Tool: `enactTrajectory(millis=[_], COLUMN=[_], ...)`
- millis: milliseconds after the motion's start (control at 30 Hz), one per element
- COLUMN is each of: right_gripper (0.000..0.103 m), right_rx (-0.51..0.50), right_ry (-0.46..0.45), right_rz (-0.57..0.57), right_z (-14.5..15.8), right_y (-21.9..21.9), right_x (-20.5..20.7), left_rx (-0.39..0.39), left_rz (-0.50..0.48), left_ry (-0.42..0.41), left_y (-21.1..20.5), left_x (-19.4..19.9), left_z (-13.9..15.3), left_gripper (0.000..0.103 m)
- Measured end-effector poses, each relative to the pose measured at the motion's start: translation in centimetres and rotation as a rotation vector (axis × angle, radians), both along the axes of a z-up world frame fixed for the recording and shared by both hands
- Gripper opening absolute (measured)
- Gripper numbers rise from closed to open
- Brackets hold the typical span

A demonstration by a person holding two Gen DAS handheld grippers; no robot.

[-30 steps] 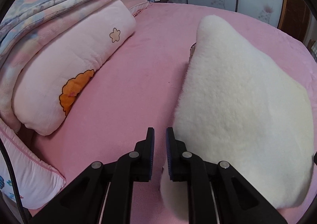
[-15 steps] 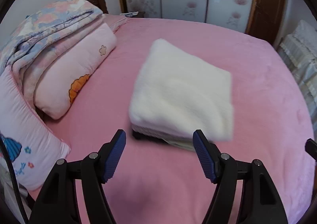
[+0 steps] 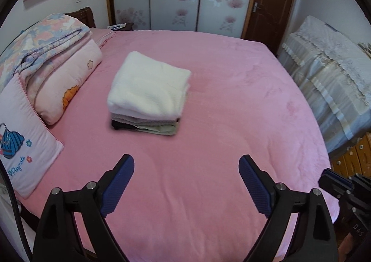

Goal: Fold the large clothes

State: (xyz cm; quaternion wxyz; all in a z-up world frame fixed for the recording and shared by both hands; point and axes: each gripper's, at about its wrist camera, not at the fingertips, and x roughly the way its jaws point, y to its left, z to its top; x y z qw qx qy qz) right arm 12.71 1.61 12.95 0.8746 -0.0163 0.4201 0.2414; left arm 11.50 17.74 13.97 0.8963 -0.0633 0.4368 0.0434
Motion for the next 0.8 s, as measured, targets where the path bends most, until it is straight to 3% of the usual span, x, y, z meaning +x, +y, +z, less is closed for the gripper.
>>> enactTrajectory(millis=[167,367,433,500,600,800], right_gripper=[0.014,0.014,0.023,0.051,0.053,0.053], right_rx=[0.017,0.051,0.062,0.064,0.047,0.033], right_ry=[-0.020,-0.033,-0.044,-0.067,-0.117,-0.138], right_rz=[-0.024,-0.102,-0.133,-0.169,-0.211,-0.285], right_z=[-1.3,-2.9,-3.2,-3.7,-4.5,-6.9], right_y=[-3.0,-6.5,-7.5,-8.4,-9.3,-10.3], right_x=[-3.6,-6.1,-6.8,-7.6,-8.9,-10.9], left_rx=[-0.035,0.002,0.022,0.018,-0.001,0.031], left_rz=[-0.005,0.039,0.060,0.058,0.041,0.043], left_ry=[-0.035,-0.056,-0.048,-0.040,-0.036,-0.051], left_y=[-3.4,-6.7,-7.7,-8.5,-9.5,-12.2], left_x=[-3.9,-6.3,-6.8,-7.4,-8.3,-10.8], left_z=[-1.7,-4.8,-5.8,-6.7,-7.6,-9.5], left_gripper=[0.091,0.091,0.091,0.091,0.091,0.095])
